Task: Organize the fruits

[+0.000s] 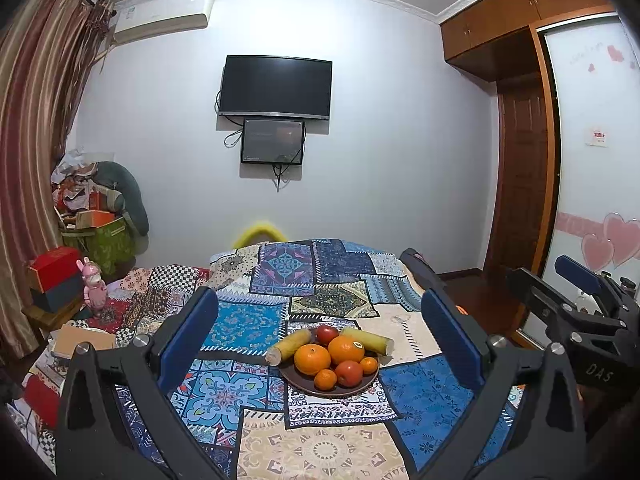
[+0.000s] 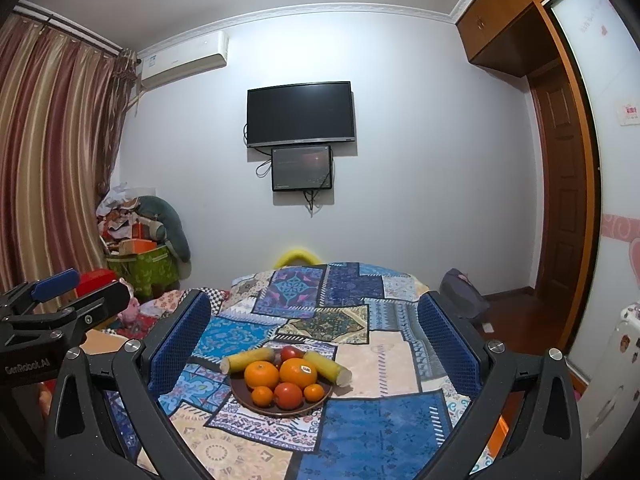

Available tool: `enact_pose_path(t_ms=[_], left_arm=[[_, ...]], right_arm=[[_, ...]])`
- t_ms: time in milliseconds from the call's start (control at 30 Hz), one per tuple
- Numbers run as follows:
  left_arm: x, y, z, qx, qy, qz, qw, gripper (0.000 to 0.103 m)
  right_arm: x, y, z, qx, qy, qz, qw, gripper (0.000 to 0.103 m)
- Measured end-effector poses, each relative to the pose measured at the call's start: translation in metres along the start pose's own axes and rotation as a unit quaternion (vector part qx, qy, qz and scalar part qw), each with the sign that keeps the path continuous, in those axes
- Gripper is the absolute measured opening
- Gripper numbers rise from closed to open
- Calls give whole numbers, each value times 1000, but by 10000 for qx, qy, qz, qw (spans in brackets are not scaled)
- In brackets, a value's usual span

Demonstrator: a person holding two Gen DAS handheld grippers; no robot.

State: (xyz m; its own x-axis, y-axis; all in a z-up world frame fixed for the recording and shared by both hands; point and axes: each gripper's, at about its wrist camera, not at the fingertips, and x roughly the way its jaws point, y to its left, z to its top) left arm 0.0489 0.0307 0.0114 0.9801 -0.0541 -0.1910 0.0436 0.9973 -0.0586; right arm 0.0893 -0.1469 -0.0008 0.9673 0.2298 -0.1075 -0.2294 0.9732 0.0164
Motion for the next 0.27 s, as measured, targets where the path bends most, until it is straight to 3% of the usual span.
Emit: enact_pose_path(t_ms=[267], left_arm=[[1, -1, -1, -10, 31, -25, 10000, 103]], right_arm=[[0, 0, -1, 19, 15, 23, 10000, 103]])
